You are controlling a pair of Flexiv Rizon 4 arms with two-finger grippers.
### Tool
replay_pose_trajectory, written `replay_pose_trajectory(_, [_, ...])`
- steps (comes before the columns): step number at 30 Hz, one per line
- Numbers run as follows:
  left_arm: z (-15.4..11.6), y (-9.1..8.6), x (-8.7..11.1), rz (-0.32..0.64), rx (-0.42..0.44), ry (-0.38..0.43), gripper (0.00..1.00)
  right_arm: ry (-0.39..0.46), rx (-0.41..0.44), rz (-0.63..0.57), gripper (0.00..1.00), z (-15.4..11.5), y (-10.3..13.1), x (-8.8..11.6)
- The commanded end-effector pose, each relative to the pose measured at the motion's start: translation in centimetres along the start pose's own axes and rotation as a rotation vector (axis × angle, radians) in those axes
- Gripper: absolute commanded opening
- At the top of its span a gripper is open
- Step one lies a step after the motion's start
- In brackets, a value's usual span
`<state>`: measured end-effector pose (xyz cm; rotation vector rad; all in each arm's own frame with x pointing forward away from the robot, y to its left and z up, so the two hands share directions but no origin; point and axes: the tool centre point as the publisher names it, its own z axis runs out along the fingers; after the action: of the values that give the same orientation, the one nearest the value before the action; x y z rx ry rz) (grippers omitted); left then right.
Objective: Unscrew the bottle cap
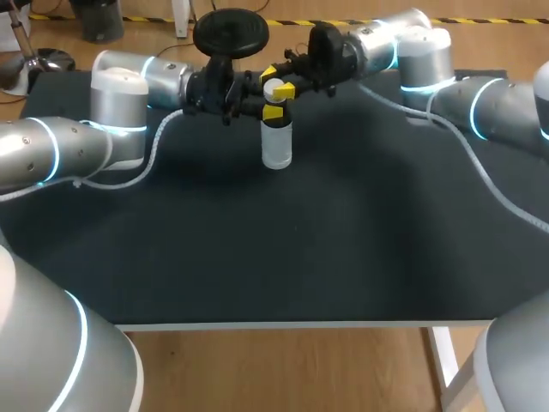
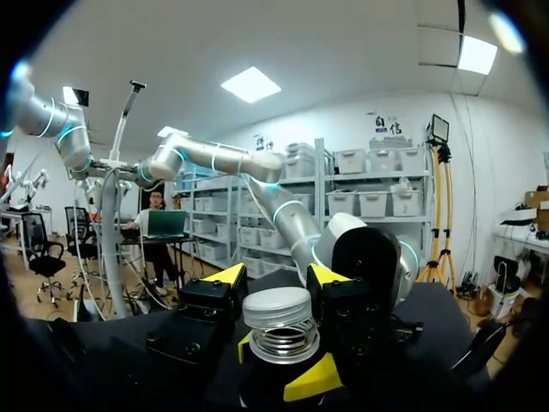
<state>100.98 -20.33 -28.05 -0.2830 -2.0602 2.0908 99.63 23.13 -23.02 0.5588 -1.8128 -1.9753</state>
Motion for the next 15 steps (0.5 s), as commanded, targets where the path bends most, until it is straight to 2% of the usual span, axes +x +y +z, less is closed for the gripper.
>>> replay_pose_trajectory(1, [0.0,0.1,-0.4,-0.002,0.002,0.009,0.00,0.275,-0.025,-0.019,0.00,-1.2,0.2,-0.2])
replay_pose_trajectory(9, [0.0,0.1,-0.4,-0.002,0.002,0.009,0.00,0.096,0.004,0.000,0.00,-3.9,1.4,1.2])
replay_pose_trajectory(15, [0.0,0.1,-0.4,-0.002,0.002,0.009,0.00,-0.030,0.060,0.049,0.00,-6.8,2.2,3.4])
